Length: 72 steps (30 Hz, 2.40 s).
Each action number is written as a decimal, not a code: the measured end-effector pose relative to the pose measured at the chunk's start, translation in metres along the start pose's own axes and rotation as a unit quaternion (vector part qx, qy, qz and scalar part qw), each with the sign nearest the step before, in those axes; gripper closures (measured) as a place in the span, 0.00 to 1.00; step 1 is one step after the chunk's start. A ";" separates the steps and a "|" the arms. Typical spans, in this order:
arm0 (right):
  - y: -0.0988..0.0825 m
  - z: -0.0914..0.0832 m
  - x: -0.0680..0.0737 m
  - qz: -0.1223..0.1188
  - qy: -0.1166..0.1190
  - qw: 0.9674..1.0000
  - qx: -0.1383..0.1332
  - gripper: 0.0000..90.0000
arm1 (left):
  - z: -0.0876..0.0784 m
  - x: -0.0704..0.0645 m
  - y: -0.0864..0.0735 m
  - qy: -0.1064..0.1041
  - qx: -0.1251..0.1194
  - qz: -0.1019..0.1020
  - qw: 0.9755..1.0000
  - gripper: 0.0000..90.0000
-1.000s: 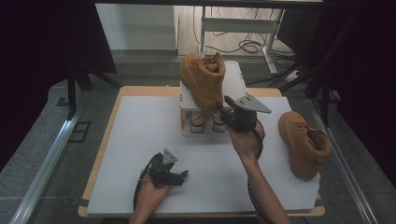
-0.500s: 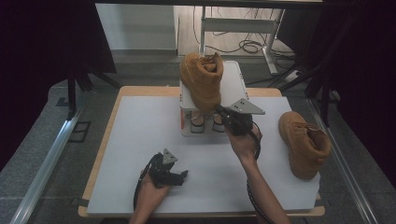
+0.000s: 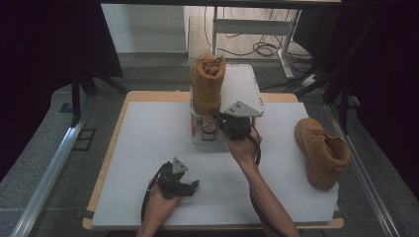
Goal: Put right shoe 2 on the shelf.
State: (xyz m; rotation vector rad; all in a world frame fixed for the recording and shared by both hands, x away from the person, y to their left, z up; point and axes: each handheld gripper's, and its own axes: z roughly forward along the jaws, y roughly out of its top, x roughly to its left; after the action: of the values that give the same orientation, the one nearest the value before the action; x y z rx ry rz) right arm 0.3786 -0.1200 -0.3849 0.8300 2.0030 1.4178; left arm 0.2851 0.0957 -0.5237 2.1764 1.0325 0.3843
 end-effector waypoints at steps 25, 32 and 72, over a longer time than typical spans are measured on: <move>-0.028 -0.045 0.002 -0.025 -0.012 1.000 0.001 0.31 | 0.000 0.000 0.000 0.000 0.001 0.001 1.000 0.15; -0.046 -0.047 0.007 -0.019 -0.016 0.999 0.039 0.15 | 0.000 0.000 0.000 0.000 0.001 0.000 1.000 0.15; -0.158 -0.149 -0.025 0.067 -0.054 0.981 0.171 0.00 | 0.000 0.000 0.000 0.000 0.002 -0.001 1.000 0.15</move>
State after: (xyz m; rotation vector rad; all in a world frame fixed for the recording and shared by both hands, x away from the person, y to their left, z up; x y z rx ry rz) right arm 0.2593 -0.2706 -0.4886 1.1836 2.1726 1.0829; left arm 0.2848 0.0955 -0.5235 2.1790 1.0355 0.3826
